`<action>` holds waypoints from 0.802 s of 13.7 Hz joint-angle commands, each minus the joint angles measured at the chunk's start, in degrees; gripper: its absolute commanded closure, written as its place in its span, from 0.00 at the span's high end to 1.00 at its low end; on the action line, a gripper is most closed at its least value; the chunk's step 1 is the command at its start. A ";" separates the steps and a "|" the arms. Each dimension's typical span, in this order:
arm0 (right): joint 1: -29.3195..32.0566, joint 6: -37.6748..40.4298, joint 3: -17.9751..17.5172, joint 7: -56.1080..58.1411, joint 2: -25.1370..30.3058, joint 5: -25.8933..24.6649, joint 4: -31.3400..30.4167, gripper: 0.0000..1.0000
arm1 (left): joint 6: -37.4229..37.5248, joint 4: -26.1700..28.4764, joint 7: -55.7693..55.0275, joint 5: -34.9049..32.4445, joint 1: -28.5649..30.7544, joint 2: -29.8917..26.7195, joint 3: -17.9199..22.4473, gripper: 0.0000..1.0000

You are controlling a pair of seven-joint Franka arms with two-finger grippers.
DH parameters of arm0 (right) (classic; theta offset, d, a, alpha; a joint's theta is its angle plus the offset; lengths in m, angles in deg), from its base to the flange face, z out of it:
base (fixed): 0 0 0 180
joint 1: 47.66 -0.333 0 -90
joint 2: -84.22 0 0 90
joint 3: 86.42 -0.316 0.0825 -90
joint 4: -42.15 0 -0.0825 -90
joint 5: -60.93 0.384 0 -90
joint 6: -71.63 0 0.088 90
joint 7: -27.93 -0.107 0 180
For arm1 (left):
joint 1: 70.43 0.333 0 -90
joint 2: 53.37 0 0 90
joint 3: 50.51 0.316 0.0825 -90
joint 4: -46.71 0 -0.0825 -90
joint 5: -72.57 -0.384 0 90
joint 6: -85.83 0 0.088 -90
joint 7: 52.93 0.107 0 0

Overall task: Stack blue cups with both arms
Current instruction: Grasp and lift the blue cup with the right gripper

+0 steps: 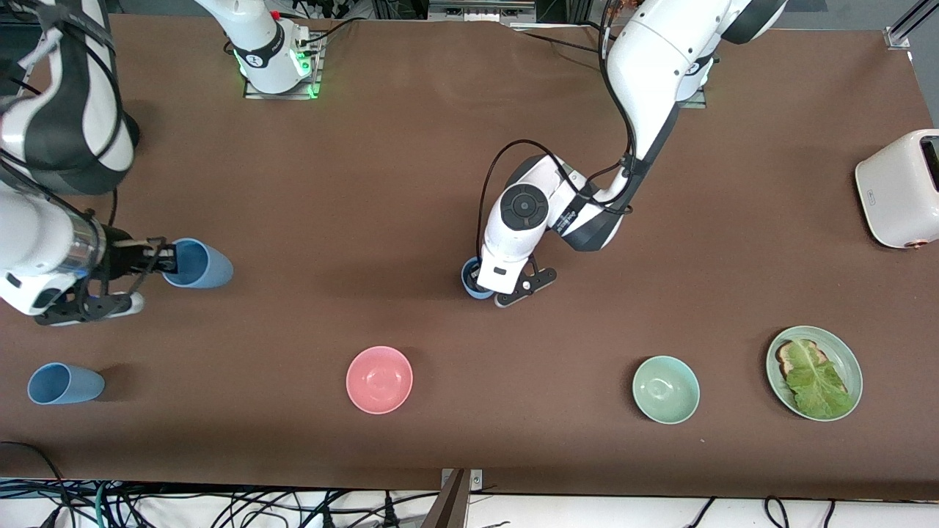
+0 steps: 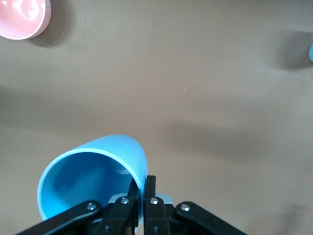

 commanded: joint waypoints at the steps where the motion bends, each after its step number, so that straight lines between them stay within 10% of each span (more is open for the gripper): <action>1: 0.17 7.05 -0.04 0.42 0.10 -0.75 6.33 0.00 | -1.72 -1.06 -0.87 -1.44 -0.67 1.55 0.51 0.00; 4: 0.18 10.49 -0.13 0.33 0.10 -0.66 8.81 0.00 | -1.90 -1.32 -0.70 -1.36 -0.67 1.73 0.51 0.00; 11: -0.09 11.03 -0.66 -0.02 0.98 -0.40 8.90 0.00 | -1.90 -1.59 0.09 -1.53 -0.59 1.38 1.13 0.42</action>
